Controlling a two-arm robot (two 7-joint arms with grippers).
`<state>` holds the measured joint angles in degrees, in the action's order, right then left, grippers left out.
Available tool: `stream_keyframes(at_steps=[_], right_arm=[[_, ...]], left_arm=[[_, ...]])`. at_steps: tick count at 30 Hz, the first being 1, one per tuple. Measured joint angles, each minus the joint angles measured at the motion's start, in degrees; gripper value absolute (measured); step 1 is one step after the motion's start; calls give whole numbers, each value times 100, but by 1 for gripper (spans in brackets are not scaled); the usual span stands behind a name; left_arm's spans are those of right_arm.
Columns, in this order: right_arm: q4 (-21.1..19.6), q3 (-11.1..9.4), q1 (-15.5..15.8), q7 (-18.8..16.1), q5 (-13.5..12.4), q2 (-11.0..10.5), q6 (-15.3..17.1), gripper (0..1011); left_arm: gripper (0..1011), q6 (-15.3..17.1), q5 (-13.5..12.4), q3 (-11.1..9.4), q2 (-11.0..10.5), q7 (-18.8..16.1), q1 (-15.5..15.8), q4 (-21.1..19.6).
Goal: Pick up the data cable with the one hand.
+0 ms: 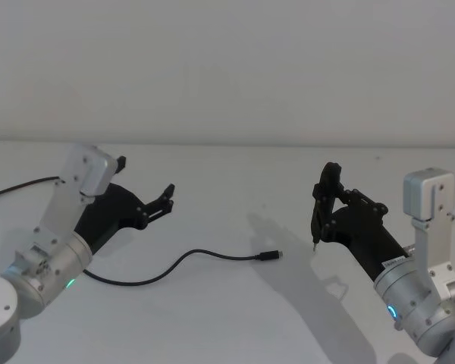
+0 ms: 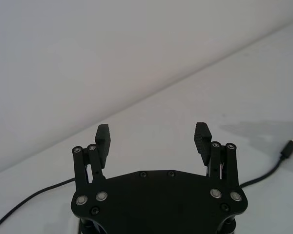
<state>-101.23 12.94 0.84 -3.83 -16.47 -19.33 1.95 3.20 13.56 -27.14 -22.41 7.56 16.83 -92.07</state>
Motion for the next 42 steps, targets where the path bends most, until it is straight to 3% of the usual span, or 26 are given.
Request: stream_keyframes(at_steps=[15,24,33,42], right_arm=[[0,0,0,0,0,0,0,275],[0,0,0,0,0,0,0,275],[0,0,0,0,0,0,0,274],[0,0,0,0,0,0,0,275]], left_arm=[[1001,638,295,-296,-114,1315,703,348],[1001,1066,390,-637,-197,2255,1291,703],[1001,1431,333,-1148,-232,3215,1984,1251],[1001,1514,233,-1466,-148,3641,2393,1775]])
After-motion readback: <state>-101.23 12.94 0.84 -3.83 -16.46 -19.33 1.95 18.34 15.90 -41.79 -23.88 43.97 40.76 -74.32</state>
